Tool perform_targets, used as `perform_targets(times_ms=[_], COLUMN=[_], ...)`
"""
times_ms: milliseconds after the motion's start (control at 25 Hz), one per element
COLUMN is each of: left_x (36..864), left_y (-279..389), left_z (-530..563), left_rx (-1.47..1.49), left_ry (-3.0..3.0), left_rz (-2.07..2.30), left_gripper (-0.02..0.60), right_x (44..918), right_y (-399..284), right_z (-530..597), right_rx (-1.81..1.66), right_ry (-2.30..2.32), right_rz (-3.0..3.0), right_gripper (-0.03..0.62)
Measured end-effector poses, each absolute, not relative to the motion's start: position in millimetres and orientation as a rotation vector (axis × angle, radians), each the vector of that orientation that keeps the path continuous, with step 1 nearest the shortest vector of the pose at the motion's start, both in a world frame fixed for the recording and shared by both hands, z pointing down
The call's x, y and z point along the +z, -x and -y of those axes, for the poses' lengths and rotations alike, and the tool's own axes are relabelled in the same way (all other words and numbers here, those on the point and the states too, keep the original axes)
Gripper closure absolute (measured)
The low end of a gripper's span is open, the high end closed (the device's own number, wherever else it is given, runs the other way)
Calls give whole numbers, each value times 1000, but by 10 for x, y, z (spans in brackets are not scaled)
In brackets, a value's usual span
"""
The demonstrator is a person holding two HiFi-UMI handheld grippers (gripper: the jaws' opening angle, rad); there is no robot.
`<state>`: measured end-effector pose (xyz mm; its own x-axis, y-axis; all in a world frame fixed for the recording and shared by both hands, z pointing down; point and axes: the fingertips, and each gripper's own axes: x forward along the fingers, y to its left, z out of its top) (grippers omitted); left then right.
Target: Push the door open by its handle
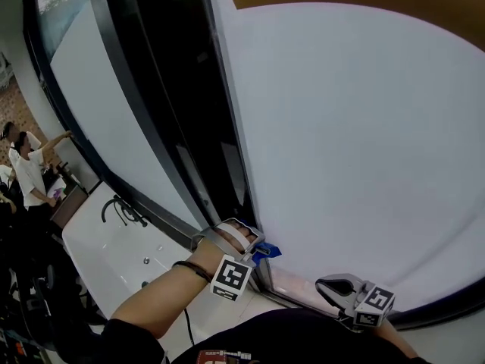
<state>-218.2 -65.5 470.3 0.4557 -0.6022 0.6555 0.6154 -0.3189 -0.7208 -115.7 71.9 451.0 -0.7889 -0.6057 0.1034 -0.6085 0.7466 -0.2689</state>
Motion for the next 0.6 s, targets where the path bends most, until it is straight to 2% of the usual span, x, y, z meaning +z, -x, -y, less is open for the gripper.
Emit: perform_targets(times_ms=[360,600], left_x=[4689,4825], left_y=[1897,1942], left_z=[431,608], left_rx=[-1106,-1160], left_ry=[1565,1338], left_rz=[20,-3], left_gripper=[560,561], right_x=[4529,4519], right_y=[1253,1251], right_z=[-538,-407], right_rx=[492,490], right_ry=[-943,-929], right_rz=[2956,3003], right_gripper=[594,594])
